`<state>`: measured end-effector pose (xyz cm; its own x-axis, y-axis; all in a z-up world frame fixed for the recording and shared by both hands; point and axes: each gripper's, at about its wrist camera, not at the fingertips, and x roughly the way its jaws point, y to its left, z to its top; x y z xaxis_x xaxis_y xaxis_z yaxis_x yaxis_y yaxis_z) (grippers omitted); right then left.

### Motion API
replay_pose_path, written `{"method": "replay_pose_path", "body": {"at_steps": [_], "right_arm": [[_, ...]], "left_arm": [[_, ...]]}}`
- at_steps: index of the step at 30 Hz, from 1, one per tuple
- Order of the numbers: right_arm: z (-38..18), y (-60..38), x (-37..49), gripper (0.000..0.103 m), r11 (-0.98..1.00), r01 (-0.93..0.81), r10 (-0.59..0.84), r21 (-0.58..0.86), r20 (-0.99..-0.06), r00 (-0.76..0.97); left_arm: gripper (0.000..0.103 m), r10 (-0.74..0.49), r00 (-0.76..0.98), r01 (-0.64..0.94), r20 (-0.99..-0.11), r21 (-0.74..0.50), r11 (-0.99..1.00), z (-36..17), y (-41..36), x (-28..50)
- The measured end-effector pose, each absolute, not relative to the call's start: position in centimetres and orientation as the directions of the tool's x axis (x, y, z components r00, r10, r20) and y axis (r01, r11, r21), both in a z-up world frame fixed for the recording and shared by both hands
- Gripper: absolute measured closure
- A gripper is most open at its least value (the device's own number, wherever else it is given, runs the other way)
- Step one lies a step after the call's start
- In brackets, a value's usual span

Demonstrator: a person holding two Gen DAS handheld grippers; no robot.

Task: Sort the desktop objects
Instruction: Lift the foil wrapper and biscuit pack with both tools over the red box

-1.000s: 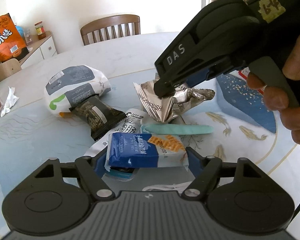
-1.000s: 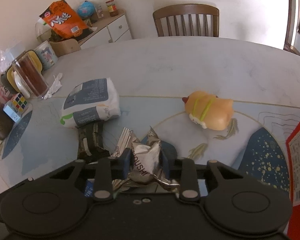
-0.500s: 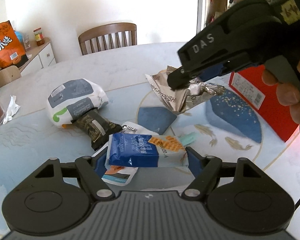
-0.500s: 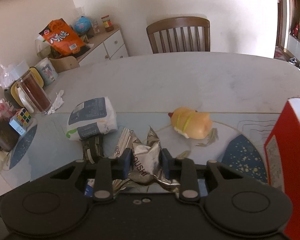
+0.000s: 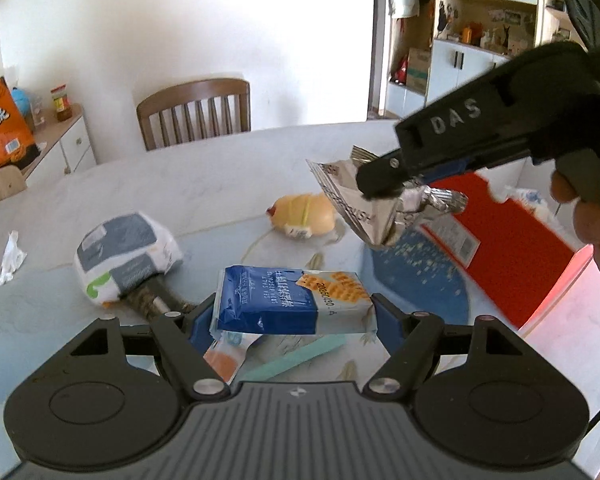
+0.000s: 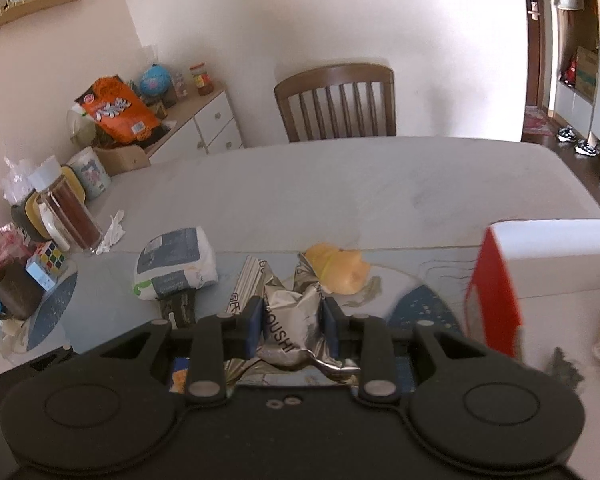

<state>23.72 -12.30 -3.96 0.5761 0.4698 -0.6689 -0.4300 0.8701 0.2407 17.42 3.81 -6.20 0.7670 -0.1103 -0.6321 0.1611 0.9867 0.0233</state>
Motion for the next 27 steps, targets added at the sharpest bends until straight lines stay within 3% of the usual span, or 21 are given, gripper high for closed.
{"method": "replay_pose_path", "body": {"at_steps": [27], "right_arm": [[-0.5, -26.5, 21.4, 0.072, 0.926, -0.305, 0.376, 0.223, -0.634, 0.676]], "left_arm": [[0.025, -0.254, 0.782, 0.32, -0.569, 0.016, 0.947, 0.1, -6.6, 18.9]]}}
